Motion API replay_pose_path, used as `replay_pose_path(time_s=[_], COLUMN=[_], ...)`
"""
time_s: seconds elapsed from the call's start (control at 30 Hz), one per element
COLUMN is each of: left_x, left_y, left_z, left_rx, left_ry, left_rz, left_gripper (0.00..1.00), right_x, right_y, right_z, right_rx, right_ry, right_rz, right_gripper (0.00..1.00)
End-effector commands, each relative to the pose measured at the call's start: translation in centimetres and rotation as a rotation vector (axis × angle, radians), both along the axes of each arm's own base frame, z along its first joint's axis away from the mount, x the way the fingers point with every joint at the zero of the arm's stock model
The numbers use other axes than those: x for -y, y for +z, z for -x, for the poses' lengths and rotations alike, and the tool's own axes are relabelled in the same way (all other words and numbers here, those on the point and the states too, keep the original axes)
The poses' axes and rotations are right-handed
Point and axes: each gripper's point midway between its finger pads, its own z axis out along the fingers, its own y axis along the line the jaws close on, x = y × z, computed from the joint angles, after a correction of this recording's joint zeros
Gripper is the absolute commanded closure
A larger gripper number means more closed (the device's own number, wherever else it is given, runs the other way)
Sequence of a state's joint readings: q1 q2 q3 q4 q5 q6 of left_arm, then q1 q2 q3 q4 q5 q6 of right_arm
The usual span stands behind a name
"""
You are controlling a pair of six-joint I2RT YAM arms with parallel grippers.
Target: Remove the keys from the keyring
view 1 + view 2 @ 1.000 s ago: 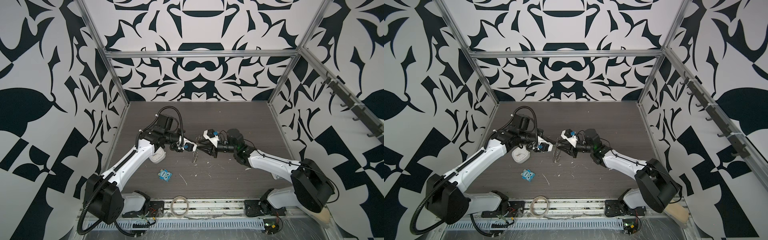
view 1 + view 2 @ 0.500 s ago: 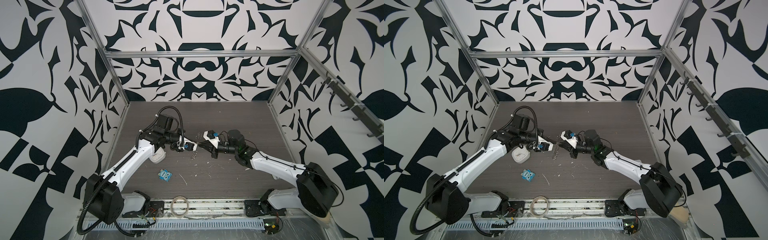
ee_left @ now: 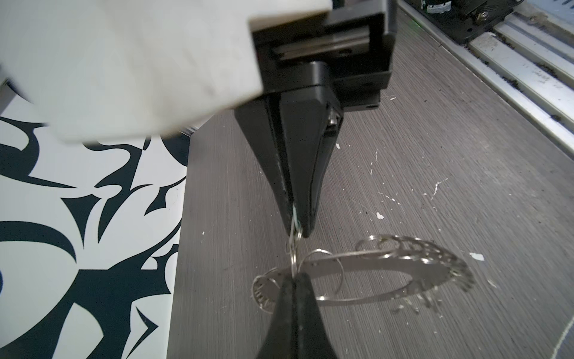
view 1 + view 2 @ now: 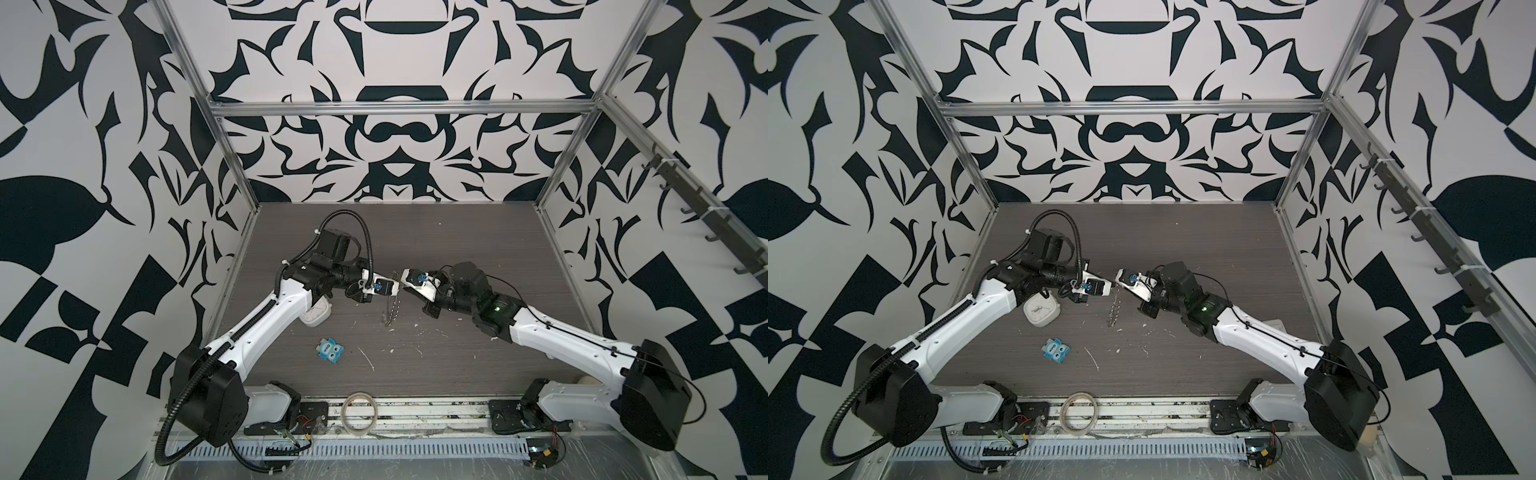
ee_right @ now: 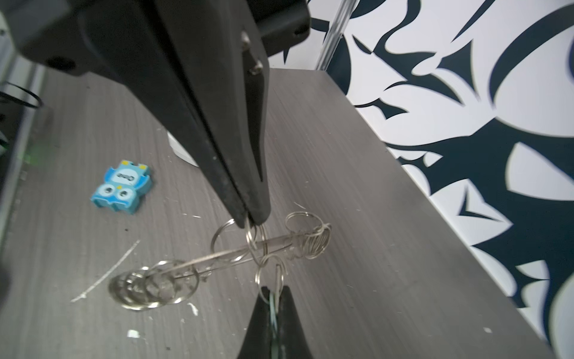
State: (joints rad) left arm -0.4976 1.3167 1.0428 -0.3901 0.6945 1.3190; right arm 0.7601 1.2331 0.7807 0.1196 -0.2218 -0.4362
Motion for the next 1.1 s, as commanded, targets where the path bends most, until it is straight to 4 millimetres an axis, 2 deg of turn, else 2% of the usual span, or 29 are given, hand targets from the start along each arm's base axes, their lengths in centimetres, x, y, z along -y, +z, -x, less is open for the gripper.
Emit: replay_pose_path(time_s=[0.0,0.07,0.23,0.43,0.67,0.8,1.07], left_x=[0.0,0.2,0.6,0.8,1.3,1.2,1.3], left_y=[0.2,0.4,1.1,1.8,2.5,2.7,3.2], left_z=[0.2,0.3,0.1,-0.3,-1.1,-1.8,-3.2], left_rx=[-0.023,-0.048,-0.11,-0.147,-0.208,-0.21,-0.227], left_ry=[0.015,0.014,0.037,0.067,0.124,0.175,0.25], left_rz=[0.03,0.045,0.072,0.1,0.132,0.141,0.176], left_gripper=[1.0,1.0,1.0,1.0,1.0,1.0,1.0], right_x=[1.8,1.9,1.4,1.5,0.7,0.8,0.8], right_y=[3.3,4.2,4.6,5.0,4.7,5.2,6.3], right_z=[-1.9,-1.8,-1.1,-2.4,-3.6,-4.9,-5.0], right_rx=[0.169,0.258,0.444,0.657,0.928,0.971,1.027], right_ry=[-0.113,-0.119,-0.071,-0.143,-0.225,-0.292,-0.306], right_rz=[0.019,0.002,0.067,0.146,0.289,0.325,0.379], right_gripper=[1.0,1.0,1.0,1.0,1.0,1.0,1.0])
